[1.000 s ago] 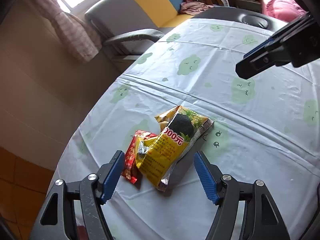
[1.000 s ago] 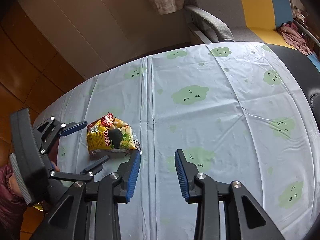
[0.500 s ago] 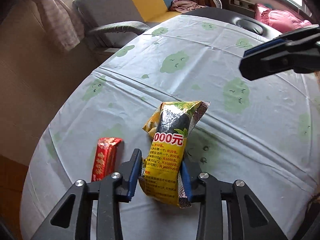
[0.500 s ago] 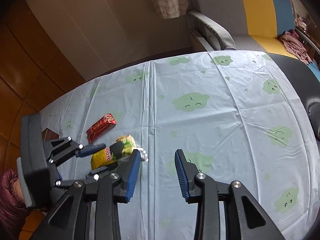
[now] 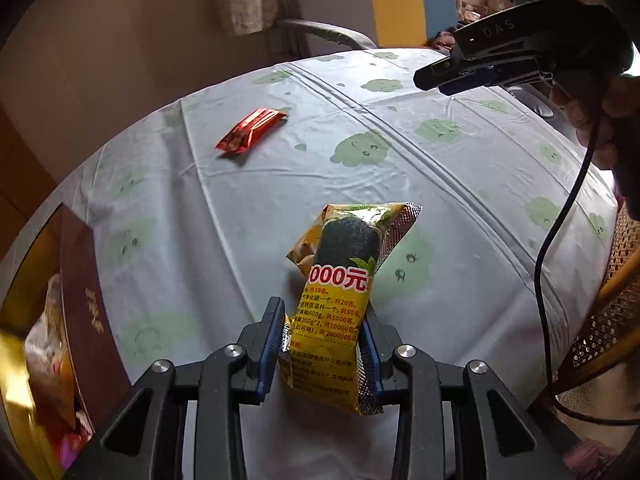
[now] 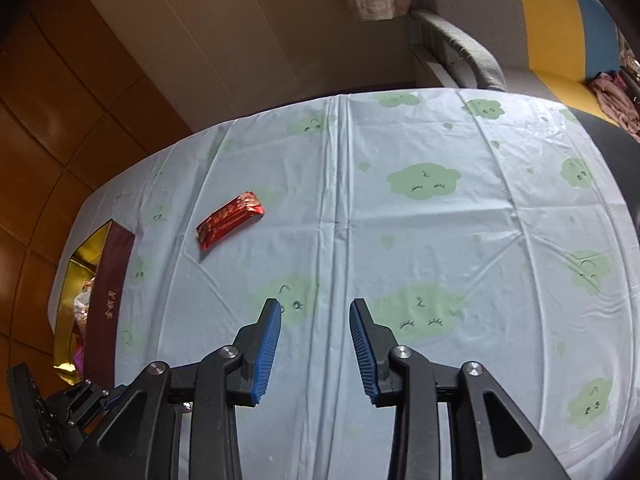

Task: Organize snacks

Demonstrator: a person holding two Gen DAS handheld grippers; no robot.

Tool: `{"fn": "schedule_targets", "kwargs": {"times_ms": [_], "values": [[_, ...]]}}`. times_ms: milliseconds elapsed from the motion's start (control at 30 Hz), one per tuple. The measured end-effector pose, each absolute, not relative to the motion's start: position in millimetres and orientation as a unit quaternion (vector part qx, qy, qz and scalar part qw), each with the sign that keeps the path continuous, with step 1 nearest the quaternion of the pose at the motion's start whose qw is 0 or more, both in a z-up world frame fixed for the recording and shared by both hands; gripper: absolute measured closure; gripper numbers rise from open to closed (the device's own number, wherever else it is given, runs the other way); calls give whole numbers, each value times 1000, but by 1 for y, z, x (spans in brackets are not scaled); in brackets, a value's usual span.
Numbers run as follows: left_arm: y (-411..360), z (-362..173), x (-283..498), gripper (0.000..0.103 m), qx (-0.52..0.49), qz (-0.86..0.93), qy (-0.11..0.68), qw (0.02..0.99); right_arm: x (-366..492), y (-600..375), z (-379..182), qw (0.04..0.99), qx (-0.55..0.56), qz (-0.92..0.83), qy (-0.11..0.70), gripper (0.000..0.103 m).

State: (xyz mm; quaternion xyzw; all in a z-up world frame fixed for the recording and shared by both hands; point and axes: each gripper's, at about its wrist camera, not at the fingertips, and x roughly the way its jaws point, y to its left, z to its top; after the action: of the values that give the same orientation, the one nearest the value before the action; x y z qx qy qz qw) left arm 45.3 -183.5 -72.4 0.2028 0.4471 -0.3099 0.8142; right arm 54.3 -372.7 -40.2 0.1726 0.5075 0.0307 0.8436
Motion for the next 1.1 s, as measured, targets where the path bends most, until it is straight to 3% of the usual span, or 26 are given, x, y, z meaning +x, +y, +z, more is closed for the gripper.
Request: {"fn": "schedule_targets", "kwargs": {"times_ms": [233,600,933,1000,1067,1100], "values": [[-167,-77,30,66,189,-281,427,838,71,-353,-61,812,220,52,539,67],[-150,-80,21,66,160,-300,391,855,164,-308,-77,800,288,33,525,63],[-137,-81,19,66,120,-308,391,859,216,-281,-91,808,222,-23,546,60],[-136,-81,19,66,119,-309,391,859,219,-270,-89,815,177,-20,552,63],[-136,-81,18,66,119,-309,390,859,216,-259,-89,819,125,-11,560,80],[-137,-81,17,66,119,-309,389,860,212,-255,-88,820,104,-1,563,80]]}}
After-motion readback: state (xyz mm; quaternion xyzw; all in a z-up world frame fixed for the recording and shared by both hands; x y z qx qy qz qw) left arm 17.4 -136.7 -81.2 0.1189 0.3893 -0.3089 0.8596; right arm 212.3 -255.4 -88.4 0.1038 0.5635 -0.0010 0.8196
